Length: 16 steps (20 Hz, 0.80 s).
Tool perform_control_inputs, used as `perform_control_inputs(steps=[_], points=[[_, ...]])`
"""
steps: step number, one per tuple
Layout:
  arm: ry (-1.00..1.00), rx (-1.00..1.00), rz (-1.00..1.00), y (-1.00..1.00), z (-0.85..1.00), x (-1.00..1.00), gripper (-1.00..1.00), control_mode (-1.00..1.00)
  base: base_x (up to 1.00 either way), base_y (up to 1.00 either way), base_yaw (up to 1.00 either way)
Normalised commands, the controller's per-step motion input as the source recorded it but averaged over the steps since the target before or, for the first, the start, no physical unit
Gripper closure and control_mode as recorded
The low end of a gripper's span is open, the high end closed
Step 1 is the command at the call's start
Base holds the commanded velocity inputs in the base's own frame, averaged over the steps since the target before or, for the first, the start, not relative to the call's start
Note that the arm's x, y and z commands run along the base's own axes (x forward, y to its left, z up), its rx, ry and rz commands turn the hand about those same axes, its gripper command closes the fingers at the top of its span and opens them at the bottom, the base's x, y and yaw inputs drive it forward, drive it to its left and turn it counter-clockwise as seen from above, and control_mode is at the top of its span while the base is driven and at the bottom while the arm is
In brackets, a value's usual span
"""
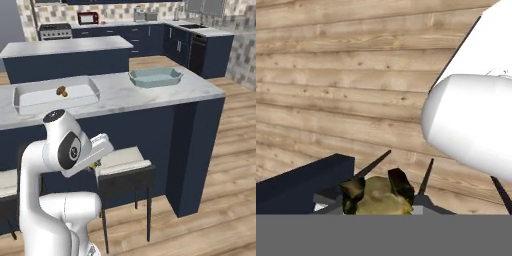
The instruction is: Place the cold items (mushroom and broccoli) from the fridge in one tupperware on the dining counter. Place the warm items (kebab skewer and hot dog) in the stove area in another tupperware.
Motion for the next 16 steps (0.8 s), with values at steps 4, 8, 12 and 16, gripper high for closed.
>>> perform_control_inputs(steps=[4, 8, 12, 16], points=[[0.0, 0.04, -0.01, 0.37, 0.06, 0.12, 1.0, -1.0, 0.06, 0.41, -0.02], [-0.06, 0.15, -0.01, 0.74, 0.26, 0.37, 1.0, -1.0, 0.0, 0.0, 0.0], [-0.13, 0.42, 0.0, 0.2, 0.56, 0.54, 1.0, -1.0, 0.0, 0.0, 0.0], [-0.24, 0.74, 0.04, -0.44, 0.75, 0.32, 1.0, -1.0, 0.0, 0.0, 0.0]])
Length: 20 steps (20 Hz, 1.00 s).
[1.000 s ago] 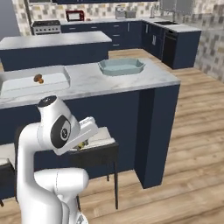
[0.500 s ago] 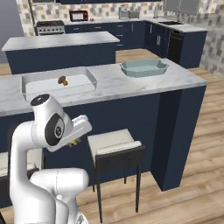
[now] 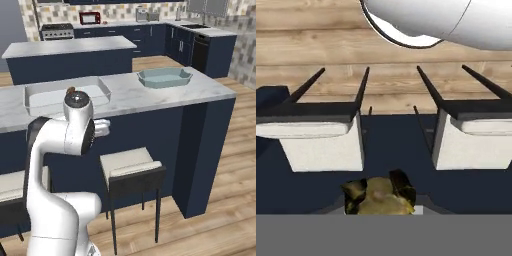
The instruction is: Place the cold items (mushroom and broccoli) from the fridge in one tupperware on the dining counter. Place the warm items (kebab skewer and hot dog) in the stove area in another tupperware.
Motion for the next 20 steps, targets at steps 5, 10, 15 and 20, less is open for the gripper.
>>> perform_control_inputs(steps=[5, 10, 15, 20], points=[[-0.17, 0.36, 0.02, -0.2, 0.9, 0.16, 1.0, -1.0, 0.0, 0.0, 0.0], [-0.21, 0.08, 0.0, 0.43, 0.91, 0.01, 1.0, -1.0, 0.0, 0.0, 0.0], [-0.05, -0.32, 0.0, 1.0, 0.9, -0.06, 1.0, -1.0, 0.0, 0.0, 0.0], [0.13, -0.5, 0.0, 0.77, 0.65, 0.02, 1.0, -1.0, 0.0, 0.0, 0.0]])
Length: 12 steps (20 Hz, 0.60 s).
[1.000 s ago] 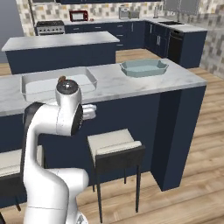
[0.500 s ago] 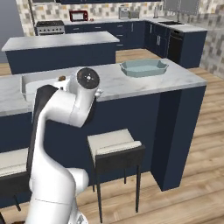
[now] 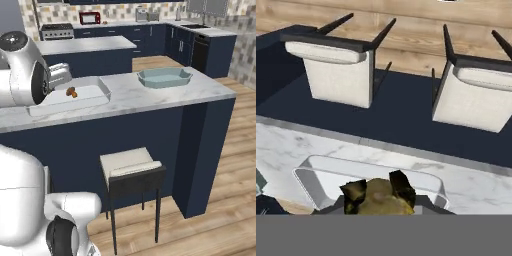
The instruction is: Place the cold items (mushroom and broccoli) from the fridge in one tupperware on the dining counter. Place the warm items (kebab skewer and hot dog) in the stove area in another tupperware.
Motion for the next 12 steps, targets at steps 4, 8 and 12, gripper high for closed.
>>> perform_control_inputs(steps=[4, 8, 12], points=[[0.27, -0.24, 0.0, 0.46, 0.08, 0.38, 1.0, -1.0, 0.0, 0.0, 0.0], [0.14, 0.04, 0.0, 0.27, -0.44, 0.51, 1.0, -1.0, 0.0, 0.0, 0.0], [0.12, 0.16, 0.02, 0.12, -0.52, 0.54, 1.0, -1.0, 0.0, 0.0, 0.0]])
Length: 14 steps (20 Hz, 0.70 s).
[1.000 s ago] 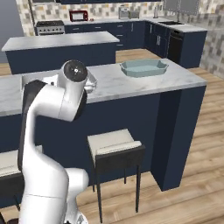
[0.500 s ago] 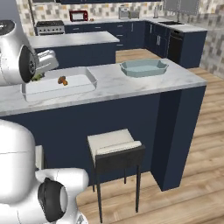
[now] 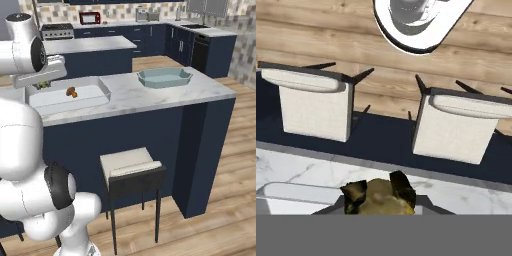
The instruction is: Place the cold items (mushroom and broccoli) from the fridge in one tupperware on the dining counter. Place the warm items (kebab skewer and hot dog) in the stove area in another tupperware.
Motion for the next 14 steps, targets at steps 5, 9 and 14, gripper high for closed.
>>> perform_control_inputs(steps=[5, 9, 14], points=[[0.01, 0.2, 0.05, 0.23, -0.44, 0.45, 1.0, -1.0, 0.0, 0.0, 0.0], [-0.09, 0.1, 0.04, 0.57, -0.41, 0.35, 1.0, -1.0, 0.0, 0.0, 0.0], [-0.02, -0.05, 0.02, 0.62, -0.14, 0.43, 1.0, -1.0, 0.0, 0.0, 0.0]])
